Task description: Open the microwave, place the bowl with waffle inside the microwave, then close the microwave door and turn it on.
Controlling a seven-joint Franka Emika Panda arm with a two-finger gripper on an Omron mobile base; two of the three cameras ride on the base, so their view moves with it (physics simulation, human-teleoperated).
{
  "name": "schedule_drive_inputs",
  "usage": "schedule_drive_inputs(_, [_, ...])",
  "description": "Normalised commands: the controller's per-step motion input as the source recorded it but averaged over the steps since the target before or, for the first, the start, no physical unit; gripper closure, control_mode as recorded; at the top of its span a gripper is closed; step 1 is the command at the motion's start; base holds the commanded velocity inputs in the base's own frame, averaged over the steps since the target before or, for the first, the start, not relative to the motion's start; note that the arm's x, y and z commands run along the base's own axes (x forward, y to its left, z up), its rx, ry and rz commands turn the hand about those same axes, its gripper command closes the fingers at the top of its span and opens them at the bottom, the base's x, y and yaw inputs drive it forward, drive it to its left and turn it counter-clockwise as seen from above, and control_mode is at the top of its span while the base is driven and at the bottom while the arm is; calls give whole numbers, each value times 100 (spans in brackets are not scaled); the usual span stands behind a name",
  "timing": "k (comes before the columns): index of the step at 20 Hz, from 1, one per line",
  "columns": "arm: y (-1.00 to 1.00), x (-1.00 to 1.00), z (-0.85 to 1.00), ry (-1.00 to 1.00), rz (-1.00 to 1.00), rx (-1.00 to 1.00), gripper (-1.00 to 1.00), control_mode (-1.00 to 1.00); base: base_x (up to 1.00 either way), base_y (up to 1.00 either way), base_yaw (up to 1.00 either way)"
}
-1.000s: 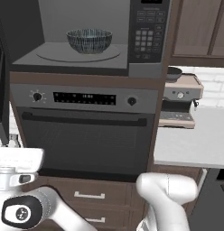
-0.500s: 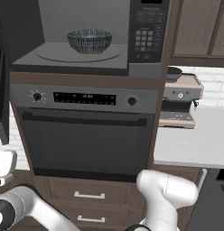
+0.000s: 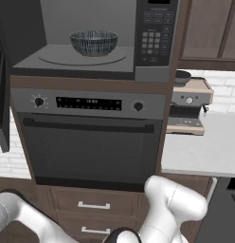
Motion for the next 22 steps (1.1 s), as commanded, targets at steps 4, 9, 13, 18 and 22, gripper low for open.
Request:
schedule_drive_inputs(4, [0,8,19,0,-7,1,100,-100,0,0,0])
schedule_drive_inputs(9, [0,35,22,12,-3,3,100,-100,0,0,0])
schedule_drive_inputs(13, [-4,40,21,20,0,4,100,-100,0,0,0])
schedule_drive_inputs(18, [-34,8,33,8,1,15,100,-100,0,0,0])
schedule_drive_inputs(22, [-72,0,54,-1,1,24,100,-100,0,0,0])
